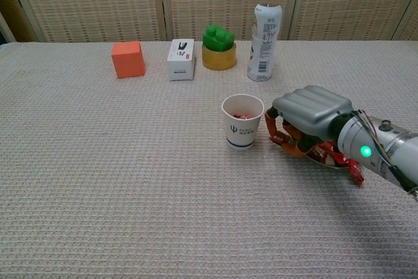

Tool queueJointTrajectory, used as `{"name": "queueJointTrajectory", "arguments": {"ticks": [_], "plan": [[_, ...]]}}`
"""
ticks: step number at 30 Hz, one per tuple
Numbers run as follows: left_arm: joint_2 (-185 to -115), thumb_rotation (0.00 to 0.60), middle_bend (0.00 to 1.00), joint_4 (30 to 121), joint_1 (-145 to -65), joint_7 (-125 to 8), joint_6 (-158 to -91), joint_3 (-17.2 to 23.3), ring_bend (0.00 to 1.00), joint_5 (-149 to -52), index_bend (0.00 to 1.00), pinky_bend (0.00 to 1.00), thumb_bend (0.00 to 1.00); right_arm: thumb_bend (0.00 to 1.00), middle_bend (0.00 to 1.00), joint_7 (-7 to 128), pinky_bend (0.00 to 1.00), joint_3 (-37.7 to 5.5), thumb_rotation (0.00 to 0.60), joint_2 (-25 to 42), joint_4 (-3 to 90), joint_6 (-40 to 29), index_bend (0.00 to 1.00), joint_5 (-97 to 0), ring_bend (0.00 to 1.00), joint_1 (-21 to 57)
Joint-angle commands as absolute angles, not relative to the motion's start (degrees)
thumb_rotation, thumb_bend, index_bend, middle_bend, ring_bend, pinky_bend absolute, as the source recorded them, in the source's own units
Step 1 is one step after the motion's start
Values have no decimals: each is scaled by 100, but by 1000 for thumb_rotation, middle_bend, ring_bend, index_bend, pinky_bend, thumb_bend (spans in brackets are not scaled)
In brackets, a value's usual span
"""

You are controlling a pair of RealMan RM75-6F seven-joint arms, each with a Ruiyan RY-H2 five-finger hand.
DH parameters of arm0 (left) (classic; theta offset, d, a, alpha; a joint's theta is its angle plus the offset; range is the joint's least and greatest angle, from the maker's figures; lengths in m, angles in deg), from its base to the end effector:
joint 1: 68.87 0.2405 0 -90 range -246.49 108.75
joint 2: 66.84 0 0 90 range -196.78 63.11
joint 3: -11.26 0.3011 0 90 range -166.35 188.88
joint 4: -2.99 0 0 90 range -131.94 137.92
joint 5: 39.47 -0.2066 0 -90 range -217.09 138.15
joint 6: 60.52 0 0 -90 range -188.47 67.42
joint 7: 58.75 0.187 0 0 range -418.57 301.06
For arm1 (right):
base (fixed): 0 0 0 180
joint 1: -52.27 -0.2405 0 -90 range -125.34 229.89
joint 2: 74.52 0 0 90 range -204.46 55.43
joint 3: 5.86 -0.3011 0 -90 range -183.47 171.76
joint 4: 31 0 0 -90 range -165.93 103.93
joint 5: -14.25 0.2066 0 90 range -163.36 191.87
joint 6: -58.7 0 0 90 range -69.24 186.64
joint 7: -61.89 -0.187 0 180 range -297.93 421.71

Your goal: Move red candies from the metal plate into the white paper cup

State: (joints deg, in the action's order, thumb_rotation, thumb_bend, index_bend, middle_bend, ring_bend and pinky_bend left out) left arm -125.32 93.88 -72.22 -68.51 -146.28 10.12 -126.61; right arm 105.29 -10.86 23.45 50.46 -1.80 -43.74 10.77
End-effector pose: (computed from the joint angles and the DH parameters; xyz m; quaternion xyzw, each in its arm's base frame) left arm -0.3632 0.2122 0.2162 -0.5858 -0.4093 -0.3939 0.5780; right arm -0.1841 -0.3793 -0.0861 0.7947 -0.2824 0.2640 0.4680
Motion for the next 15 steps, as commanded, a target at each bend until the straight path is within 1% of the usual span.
{"name": "queueJointTrajectory", "arguments": {"ticks": [1,9,15], "plan": [[-12532,600,44,9390,-7223,-6855,-14624,1009,4,-12657,0,226,481,322,823,10384,1000,-1109,600,2127,5312,-321,555,-4544,867,1157],[-12546,600,44,9416,-7227,-6777,-14607,1011,4,-12644,0,225,481,322,825,10073,1000,-1234,600,1819,5760,-455,551,-4798,870,1221],[-12547,600,44,9417,-7233,-6778,-14597,1007,3,-12639,0,226,481,322,826,9951,1000,-1449,600,1857,5899,-520,549,-4926,870,1135]]}}
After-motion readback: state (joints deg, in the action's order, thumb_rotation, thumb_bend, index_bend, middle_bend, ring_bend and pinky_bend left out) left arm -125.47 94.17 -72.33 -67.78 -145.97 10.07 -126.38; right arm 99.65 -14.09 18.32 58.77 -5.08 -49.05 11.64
